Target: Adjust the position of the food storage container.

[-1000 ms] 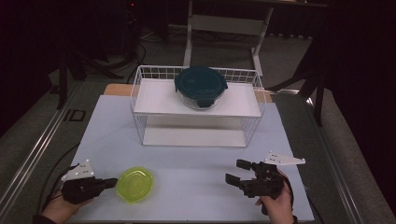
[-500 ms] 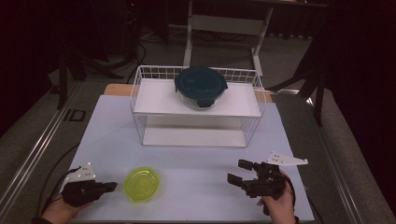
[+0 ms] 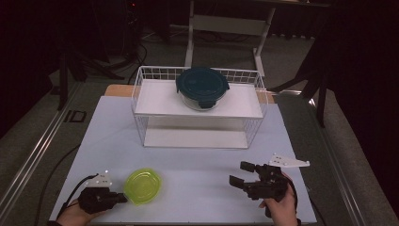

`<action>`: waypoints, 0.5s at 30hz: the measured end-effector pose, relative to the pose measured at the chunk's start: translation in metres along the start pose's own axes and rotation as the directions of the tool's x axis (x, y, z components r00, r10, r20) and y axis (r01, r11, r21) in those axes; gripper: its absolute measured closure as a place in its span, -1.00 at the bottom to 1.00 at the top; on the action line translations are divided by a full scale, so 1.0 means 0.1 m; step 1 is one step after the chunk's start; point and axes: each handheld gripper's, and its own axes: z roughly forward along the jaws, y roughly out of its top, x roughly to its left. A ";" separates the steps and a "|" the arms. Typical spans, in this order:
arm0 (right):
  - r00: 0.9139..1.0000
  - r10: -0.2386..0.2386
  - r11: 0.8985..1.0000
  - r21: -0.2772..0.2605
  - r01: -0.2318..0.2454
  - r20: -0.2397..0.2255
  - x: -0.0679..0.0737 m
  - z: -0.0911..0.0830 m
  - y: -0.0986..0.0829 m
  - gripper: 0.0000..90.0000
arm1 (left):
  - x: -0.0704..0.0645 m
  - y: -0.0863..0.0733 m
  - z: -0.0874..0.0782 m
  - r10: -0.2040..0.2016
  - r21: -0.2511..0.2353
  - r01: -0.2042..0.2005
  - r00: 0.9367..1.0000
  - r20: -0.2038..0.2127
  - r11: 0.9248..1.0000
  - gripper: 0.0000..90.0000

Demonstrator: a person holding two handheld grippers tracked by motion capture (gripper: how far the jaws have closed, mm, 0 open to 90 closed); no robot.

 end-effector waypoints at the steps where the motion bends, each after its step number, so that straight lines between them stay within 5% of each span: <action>1: 1.000 0.001 1.000 -0.001 -0.001 0.000 0.00 0.00 0.00 -0.66 | 0.00 0.02 0.02 0.005 0.005 -0.005 1.000 0.001 1.000 0.98; 15: 1.000 0.009 1.000 -0.002 -0.009 0.005 -0.03 -0.05 -0.04 -0.66 | 0.05 0.40 0.34 -0.003 -0.006 0.003 1.000 0.000 1.000 0.98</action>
